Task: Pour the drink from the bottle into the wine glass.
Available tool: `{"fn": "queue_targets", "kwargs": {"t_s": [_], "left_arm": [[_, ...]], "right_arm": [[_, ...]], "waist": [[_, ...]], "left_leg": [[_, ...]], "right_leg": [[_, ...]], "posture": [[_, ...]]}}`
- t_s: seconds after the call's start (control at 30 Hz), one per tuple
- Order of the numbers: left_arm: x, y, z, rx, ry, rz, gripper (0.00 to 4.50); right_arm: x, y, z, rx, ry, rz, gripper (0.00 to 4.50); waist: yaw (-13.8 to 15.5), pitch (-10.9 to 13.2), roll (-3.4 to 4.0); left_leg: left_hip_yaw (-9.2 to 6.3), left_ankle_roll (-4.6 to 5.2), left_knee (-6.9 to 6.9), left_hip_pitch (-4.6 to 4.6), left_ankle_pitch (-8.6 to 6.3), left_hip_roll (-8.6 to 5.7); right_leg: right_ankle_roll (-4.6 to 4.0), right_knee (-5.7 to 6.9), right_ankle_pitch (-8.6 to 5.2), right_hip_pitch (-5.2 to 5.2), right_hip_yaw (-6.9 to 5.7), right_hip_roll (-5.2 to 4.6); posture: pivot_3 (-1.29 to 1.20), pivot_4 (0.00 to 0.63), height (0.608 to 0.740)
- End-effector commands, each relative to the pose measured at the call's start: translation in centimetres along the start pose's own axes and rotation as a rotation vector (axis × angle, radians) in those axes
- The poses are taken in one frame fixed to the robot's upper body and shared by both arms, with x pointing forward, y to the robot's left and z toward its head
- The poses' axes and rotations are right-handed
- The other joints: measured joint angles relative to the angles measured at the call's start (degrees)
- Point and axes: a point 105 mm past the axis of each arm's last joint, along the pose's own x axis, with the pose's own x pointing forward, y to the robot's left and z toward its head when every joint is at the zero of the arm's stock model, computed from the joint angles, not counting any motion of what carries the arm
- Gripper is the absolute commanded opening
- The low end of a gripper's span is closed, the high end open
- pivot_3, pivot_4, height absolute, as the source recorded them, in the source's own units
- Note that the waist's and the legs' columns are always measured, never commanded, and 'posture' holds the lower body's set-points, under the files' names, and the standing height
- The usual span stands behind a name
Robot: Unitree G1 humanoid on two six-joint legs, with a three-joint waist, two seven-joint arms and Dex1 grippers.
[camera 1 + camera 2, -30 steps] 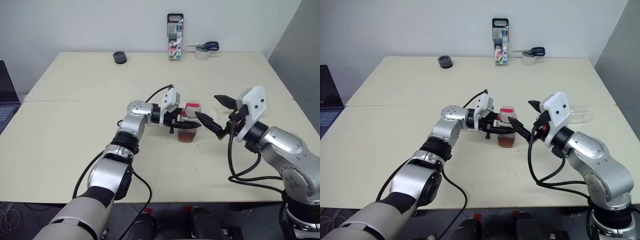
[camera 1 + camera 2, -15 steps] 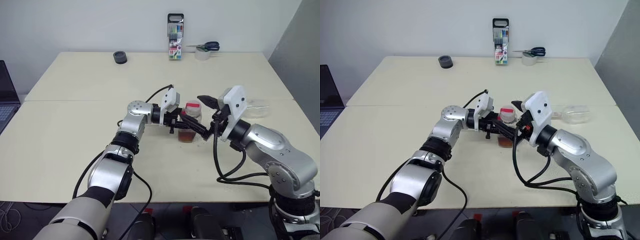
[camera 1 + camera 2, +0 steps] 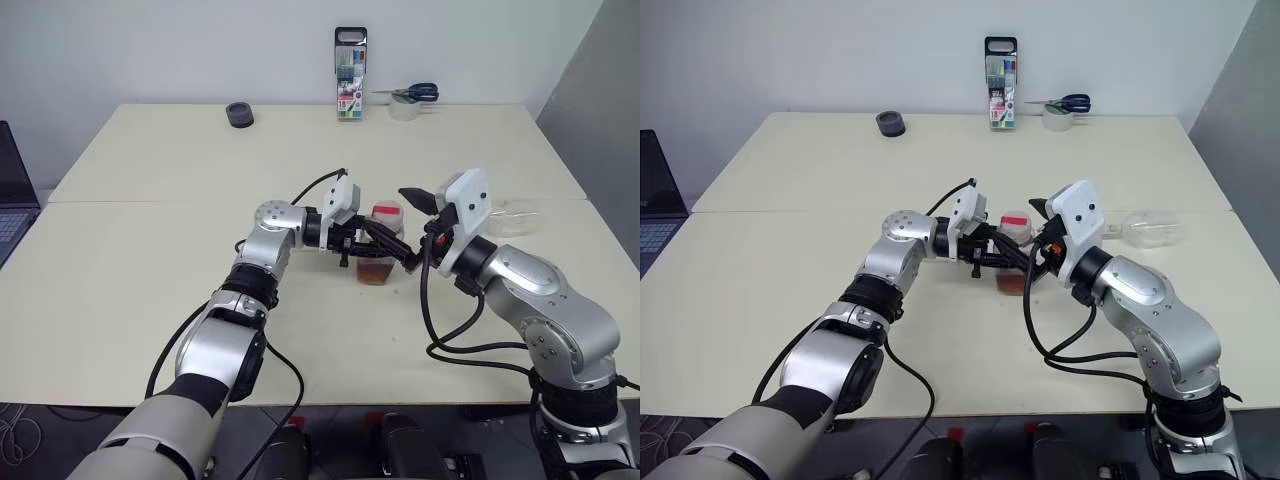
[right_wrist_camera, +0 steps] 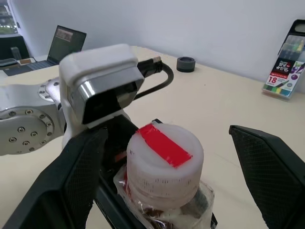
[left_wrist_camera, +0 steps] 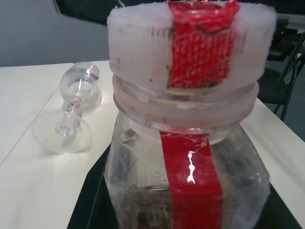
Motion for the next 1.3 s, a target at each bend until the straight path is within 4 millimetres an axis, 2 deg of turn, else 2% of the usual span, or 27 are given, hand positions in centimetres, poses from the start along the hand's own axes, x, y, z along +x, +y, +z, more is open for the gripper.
{"fn": "queue_targets", "kwargs": {"t_s": [0.03, 0.33, 0.43, 0.63, 1.07, 1.3], "left_arm": [[-0.1, 0.3, 1.8, 0.065, -0.042, 0.008, 1.67], [-0.1, 0.3, 1.8, 0.066, -0.043, 0.014, 1.67], [-0.2, 0.3, 1.8, 0.065, -0.043, 0.016, 1.67], [-0.2, 0.3, 1.8, 0.063, -0.044, 0.021, 1.67], [-0.2, 0.1, 1.8, 0.063, -0.043, 0.018, 1.66], [-0.2, -0.1, 1.7, 0.061, -0.043, 0.012, 1.66]], "right_arm": [[-0.2, -0.3, 1.2, -0.005, -0.047, 0.0, 4.35], [-0.3, -0.2, 0.7, 0.002, -0.018, 0.031, 4.35], [-0.3, -0.2, 0.8, -0.002, -0.028, 0.029, 3.78], [-0.2, 0.0, 0.7, -0.016, -0.015, 0.046, 1.87], [-0.2, 0.7, 0.2, -0.081, 0.004, 0.111, 1.81], [-0.3, 1.0, 0.2, -0.264, 0.017, 0.163, 1.73]], "waist": [[0.0, 0.0, 0.0], [0.0, 0.0, 0.0], [0.0, 0.0, 0.0], [0.0, 0.0, 0.0], [0.0, 0.0, 0.0], [0.0, 0.0, 0.0]], "left_leg": [[0.0, 0.0, 0.0, 0.0, 0.0, 0.0], [0.0, 0.0, 0.0, 0.0, 0.0, 0.0], [0.01, 0.01, 0.0, 0.0, 0.0, 0.0], [0.0, 0.0, 0.0, 0.0, 0.0, 0.0], [0.01, 0.0, 0.0, 0.0, 0.0, 0.0], [0.01, 0.0, 0.01, 0.0, 0.0, 0.0]], "right_leg": [[0.0, 0.0, 0.0, 0.0, 0.0, 0.0], [0.0, 0.01, 0.0, 0.0, 0.0, 0.0], [0.0, 0.01, 0.0, 0.0, 0.0, 0.0], [0.0, 0.01, 0.0, 0.0, 0.0, 0.0], [0.0, 0.01, 0.0, 0.0, 0.0, 0.0], [0.0, 0.0, 0.0, 0.0, 0.0, 0.0]], "posture": [[0.0, 0.15, 0.74], [0.0, 0.15, 0.74], [0.0, 0.15, 0.74], [0.0, 0.15, 0.74], [0.0, 0.15, 0.74], [0.0, 0.15, 0.74]]}}
